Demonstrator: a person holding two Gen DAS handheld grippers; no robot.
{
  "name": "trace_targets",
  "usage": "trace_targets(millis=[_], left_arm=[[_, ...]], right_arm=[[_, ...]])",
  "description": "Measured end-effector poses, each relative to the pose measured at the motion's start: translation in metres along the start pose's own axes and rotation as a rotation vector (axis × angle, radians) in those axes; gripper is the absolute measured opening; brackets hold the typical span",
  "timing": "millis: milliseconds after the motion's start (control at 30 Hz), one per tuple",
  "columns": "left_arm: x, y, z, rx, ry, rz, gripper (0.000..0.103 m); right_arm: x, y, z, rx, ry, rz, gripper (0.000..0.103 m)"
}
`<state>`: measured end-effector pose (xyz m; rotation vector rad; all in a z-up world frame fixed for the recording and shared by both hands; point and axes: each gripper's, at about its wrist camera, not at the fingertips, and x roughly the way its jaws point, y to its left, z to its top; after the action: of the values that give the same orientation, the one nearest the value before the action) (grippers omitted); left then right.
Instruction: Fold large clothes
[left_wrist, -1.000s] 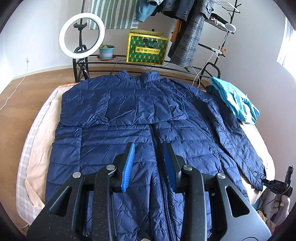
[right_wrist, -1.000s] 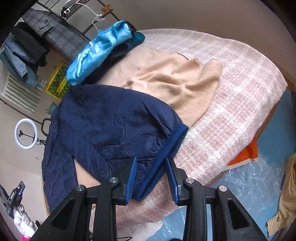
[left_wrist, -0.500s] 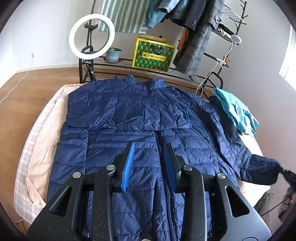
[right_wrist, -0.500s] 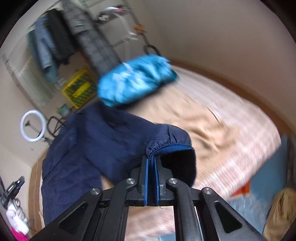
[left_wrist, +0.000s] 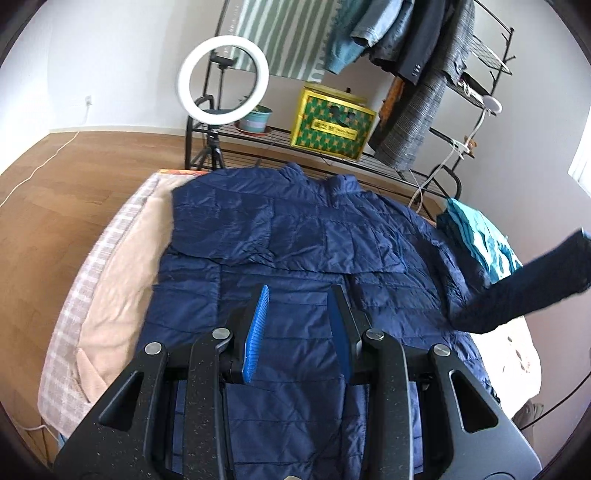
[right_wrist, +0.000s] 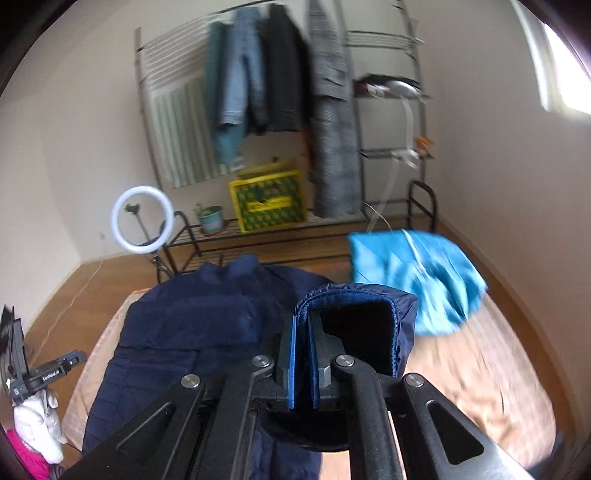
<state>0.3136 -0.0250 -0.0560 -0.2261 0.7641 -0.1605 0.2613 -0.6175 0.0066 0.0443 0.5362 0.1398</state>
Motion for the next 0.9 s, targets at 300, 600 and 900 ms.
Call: trace_targets(millis=[300,600,900], left_arm=[[-0.015,0.039,0.007,-0.074,-0.031,0.009,0.033],[-0.026,0.088,0.009,-0.148,-0.051,0.063,0.033],[-0.032,0.117,0.007,-0.192,-0.062,0.084,0.033]], right_arm=[[0.047,0.084,0.061,-0.166,0.035,0.048,0.003],[0.159,0.197,0.066,-0.267,0.148,0.161,0.003],[0.267,0.291,0.012,-0.322,0.294,0.261,0.003]])
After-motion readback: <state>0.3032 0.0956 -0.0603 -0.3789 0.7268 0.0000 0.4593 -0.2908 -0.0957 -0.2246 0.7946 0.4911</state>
